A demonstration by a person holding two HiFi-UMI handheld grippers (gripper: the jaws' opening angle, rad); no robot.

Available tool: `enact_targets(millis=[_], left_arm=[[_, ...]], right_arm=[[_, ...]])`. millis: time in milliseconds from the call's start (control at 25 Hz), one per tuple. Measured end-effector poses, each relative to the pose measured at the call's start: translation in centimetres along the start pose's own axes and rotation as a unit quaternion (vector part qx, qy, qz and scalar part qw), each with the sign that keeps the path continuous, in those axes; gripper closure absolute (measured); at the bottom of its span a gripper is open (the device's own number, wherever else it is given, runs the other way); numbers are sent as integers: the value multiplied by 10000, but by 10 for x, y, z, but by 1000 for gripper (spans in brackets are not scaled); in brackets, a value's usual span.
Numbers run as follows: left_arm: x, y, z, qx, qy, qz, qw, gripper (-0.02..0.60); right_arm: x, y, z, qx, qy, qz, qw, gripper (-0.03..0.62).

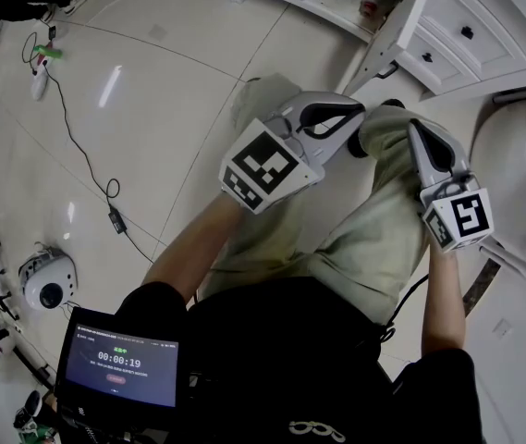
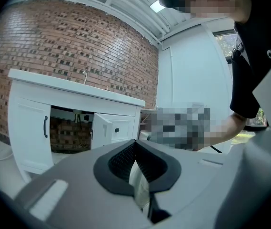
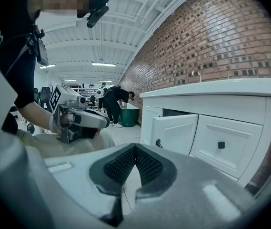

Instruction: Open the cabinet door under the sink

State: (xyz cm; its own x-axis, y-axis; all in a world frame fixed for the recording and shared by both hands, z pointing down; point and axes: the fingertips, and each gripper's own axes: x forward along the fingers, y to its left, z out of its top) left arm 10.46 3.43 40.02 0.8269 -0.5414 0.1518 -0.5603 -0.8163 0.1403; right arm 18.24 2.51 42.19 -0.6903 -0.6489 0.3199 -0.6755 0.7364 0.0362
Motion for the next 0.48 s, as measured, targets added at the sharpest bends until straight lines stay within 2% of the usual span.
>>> enact_targets(millis=[480], left_arm=[[1, -1, 0, 4, 8, 4, 10000, 565]], right_arm=[[-1, 0, 0, -3, 10, 8, 10000, 602]])
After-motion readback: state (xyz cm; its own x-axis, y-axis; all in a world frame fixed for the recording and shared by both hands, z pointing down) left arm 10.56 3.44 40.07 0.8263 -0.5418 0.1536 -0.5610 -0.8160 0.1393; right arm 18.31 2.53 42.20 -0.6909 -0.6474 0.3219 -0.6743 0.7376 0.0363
